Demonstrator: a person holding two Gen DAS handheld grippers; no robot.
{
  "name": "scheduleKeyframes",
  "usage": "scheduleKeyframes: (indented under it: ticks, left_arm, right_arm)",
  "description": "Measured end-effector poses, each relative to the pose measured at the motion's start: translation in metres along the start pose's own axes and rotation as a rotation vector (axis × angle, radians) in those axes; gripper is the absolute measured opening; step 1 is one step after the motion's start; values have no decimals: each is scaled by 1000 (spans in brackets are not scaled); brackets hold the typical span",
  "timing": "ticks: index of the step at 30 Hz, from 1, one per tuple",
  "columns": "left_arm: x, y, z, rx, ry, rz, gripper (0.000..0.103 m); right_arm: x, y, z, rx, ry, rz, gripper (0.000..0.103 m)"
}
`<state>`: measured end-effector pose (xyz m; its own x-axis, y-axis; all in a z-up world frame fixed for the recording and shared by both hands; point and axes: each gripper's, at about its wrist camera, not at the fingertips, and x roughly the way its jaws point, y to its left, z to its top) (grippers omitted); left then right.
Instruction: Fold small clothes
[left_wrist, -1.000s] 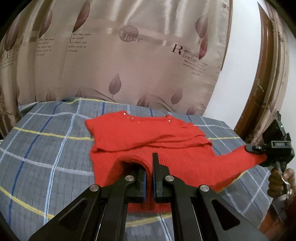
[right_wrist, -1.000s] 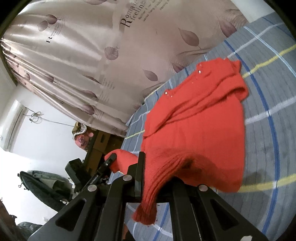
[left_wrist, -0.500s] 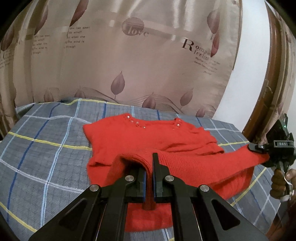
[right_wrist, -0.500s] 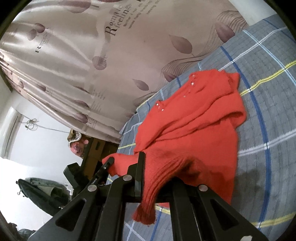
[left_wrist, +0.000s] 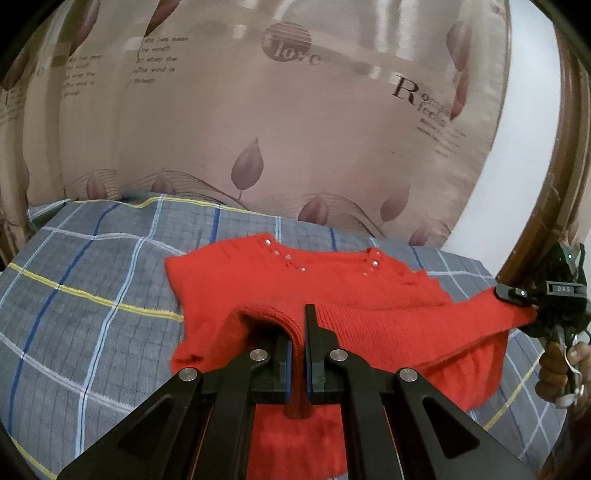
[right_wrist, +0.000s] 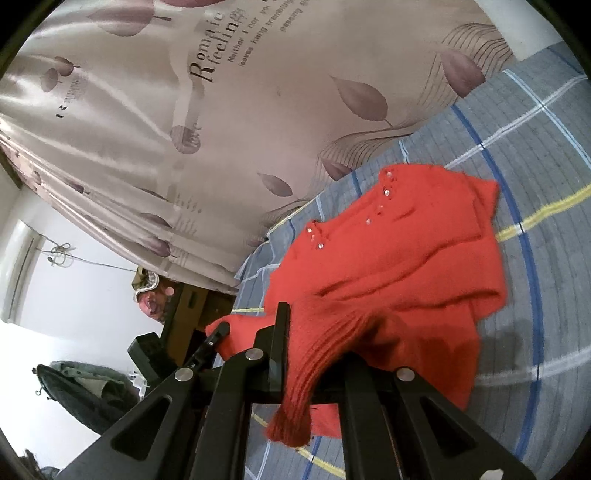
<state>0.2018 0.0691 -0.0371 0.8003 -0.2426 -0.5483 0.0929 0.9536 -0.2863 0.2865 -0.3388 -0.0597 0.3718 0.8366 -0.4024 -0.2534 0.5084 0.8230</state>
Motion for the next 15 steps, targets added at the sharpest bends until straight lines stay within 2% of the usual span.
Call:
scheduleKeyframes:
  ticks: [15]
  left_arm:
    - [37, 22, 16, -52, 6, 41, 5]
  right_arm:
    - [40, -17, 40, 31, 26, -20, 5]
